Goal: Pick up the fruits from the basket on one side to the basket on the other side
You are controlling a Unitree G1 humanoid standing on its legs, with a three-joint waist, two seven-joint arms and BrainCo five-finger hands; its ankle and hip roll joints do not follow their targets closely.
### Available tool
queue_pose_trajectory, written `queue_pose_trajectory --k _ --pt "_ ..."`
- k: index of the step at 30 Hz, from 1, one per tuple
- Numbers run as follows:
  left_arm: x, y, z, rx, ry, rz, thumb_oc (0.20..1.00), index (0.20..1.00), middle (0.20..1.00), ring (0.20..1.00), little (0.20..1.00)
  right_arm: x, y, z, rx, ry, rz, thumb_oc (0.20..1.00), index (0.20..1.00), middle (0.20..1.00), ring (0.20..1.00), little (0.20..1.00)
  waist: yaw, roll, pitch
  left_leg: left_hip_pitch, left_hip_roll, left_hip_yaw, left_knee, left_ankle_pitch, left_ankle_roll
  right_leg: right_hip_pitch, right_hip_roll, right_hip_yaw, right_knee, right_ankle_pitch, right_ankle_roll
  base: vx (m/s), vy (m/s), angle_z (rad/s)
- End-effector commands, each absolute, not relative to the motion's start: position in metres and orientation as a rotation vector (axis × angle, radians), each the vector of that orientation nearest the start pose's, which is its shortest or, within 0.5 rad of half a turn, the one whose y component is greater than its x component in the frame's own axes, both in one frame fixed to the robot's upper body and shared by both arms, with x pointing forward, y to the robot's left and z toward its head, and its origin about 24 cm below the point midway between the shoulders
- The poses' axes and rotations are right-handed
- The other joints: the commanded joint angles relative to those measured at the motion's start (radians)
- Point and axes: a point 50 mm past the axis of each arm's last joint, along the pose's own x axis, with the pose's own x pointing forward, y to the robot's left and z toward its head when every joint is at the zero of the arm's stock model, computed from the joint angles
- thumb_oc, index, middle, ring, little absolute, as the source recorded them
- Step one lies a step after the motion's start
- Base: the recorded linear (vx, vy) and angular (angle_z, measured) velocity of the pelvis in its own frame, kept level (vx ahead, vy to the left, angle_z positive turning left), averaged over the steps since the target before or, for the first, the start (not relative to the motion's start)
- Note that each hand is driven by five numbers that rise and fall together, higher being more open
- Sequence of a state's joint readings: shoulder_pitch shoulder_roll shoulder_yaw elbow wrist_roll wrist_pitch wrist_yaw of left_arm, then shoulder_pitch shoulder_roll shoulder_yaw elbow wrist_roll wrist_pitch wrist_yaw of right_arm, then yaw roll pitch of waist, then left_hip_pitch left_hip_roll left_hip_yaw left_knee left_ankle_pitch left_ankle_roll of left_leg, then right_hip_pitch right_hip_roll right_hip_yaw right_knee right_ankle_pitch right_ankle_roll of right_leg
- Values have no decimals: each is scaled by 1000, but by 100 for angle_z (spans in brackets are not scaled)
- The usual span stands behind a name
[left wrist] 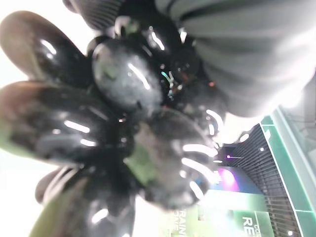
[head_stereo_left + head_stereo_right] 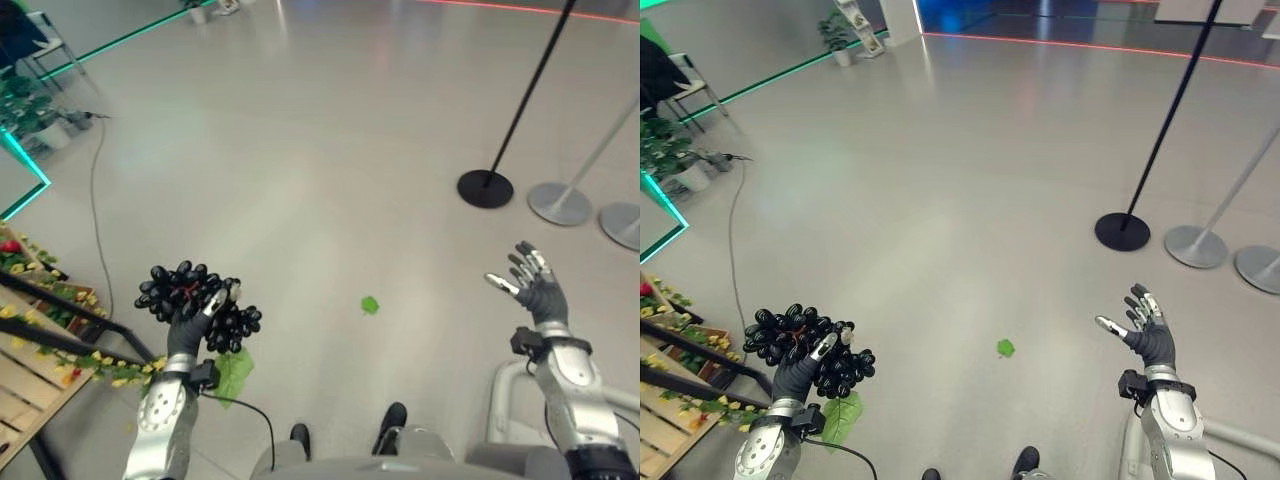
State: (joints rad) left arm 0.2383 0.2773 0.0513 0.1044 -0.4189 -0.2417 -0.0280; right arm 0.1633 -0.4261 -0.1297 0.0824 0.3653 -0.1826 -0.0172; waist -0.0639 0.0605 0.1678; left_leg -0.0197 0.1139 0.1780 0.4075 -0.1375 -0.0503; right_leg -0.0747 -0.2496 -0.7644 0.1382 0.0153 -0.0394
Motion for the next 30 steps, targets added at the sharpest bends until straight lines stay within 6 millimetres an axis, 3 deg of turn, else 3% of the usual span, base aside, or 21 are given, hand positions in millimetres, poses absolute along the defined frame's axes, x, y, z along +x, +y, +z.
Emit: queue_pose_trajectory --k 1,3,4,5,7,10,13,14,15,16,19,22,23,26,27,28,29,30 --pt "210 258 60 -48 -196 149 200 200 200 200 200 233 -273 67 -72 -159 -177 1000 1000 1000 1000 1000 19 -33 -43 169 78 39 -189 94 -90 53 -66 106 29 -13 146 -193 62 133" --pt "213 257 63 -25 -203 133 200 200 200 200 200 231 -272 67 -63 -164 -179 1000 1000 1000 1000 1000 16 -36 -50 167 78 65 -185 84 -93 58 -84 35 37 -8 148 -163 92 206" --pt "213 256 63 -23 -203 132 200 200 200 200 200 231 -272 67 -62 -164 -180 1000 1000 1000 1000 1000 12 -37 -50 163 77 60 -182 82 -92 60 -86 29 36 -7 149 -188 192 192" --pt "214 254 64 -15 -206 116 200 200 200 200 200 232 -269 68 -41 -174 -178 1000 1000 1000 1000 1000 12 -37 -52 158 78 109 -259 30 -74 63 -110 -25 35 16 163 -162 212 127" --pt "213 256 62 9 -193 126 200 200 200 200 200 233 -263 65 -16 -169 -164 1000 1000 1000 1000 1000 26 -44 -44 157 63 71 -311 32 -68 55 -116 -28 36 36 181 -136 256 156" --pt "211 263 67 61 -202 144 200 200 200 200 200 234 -251 64 12 -174 -124 1000 1000 1000 1000 1000 45 -71 -19 163 51 90 -361 33 -47 50 -142 -69 65 77 212 -143 185 89" --pt "207 270 70 109 -202 163 200 200 200 200 200 234 -245 63 22 -178 -110 1000 1000 1000 1000 1000 74 -99 2 151 35 78 -378 35 -32 37 -140 -92 71 88 226 -127 140 73" --pt "202 275 68 111 -194 195 200 200 200 200 200 236 -239 58 41 -164 -111 1000 1000 1000 1000 1000 113 -116 11 161 6 66 -414 29 -14 28 -147 -109 77 120 250 -67 192 39" --pt "201 277 69 121 -196 205 200 200 200 200 200 237 -238 57 50 -160 -113 1000 1000 1000 1000 1000 126 -127 19 163 -7 60 -426 33 -11 26 -146 -111 76 141 266 -67 195 40" --pt "201 277 69 123 -197 205 200 200 200 200 200 237 -237 56 52 -161 -114 1000 1000 1000 1000 1000 126 -129 20 164 -9 59 -428 35 -10 27 -147 -112 75 144 267 -41 108 45" --pt "196 286 76 187 -210 229 200 200 200 200 200 241 -230 54 74 -151 -96 1000 1000 1000 1000 1000 181 -166 39 150 -52 30 -390 9 10 -3 -128 -133 93 188 290 -3 191 37" --pt "196 288 79 198 -217 234 200 200 200 200 200 242 -229 53 79 -151 -97 1000 1000 1000 1000 1000 191 -181 49 129 -86 17 -322 -25 21 -27 -108 -126 98 200 299 16 301 75" --pt "195 288 79 201 -219 237 200 200 200 200 200 242 -231 51 78 -144 -107 1000 1000 1000 1000 1000 200 -193 52 121 -127 -1 -278 -51 36 -42 -76 -125 82 207 300 28 218 35" --pt "194 289 77 193 -211 245 200 200 200 200 200 241 -232 48 83 -132 -115 1000 1000 1000 1000 1000 195 -197 50 111 -158 -14 -257 -60 41 -54 -48 -117 50 232 301 23 334 50" --pt "197 288 74 188 -199 246 200 200 200 200 200 239 -233 46 91 -124 -128 1000 1000 1000 1000 1000 176 -195 47 99 -184 -39 -246 -56 40 -71 -18 -59 4 234 301 -3 199 96" --pt "197 288 74 188 -199 246 200 200 200 200 200 239 -233 46 91 -124 -128 1000 1000 1000 1000 1000 175 -195 46 97 -184 -40 -246 -56 40 -72 -16 -59 1 236 301 37 401 92" --pt "201 286 70 172 -183 243 200 200 200 200 200 235 -236 43 109 -116 -150 1000 1000 1000 1000 1000 125 -174 37 106 -193 -91 -261 -47 39 -110 34 89 -46 205 285 -16 213 37" --pt "201 286 69 170 -183 241 200 200 200 200 200 234 -237 43 107 -116 -152 1000 1000 1000 1000 1000 122 -182 38 97 -206 -83 -266 -28 44 -114 20 71 -54 222 272 -14 269 30"
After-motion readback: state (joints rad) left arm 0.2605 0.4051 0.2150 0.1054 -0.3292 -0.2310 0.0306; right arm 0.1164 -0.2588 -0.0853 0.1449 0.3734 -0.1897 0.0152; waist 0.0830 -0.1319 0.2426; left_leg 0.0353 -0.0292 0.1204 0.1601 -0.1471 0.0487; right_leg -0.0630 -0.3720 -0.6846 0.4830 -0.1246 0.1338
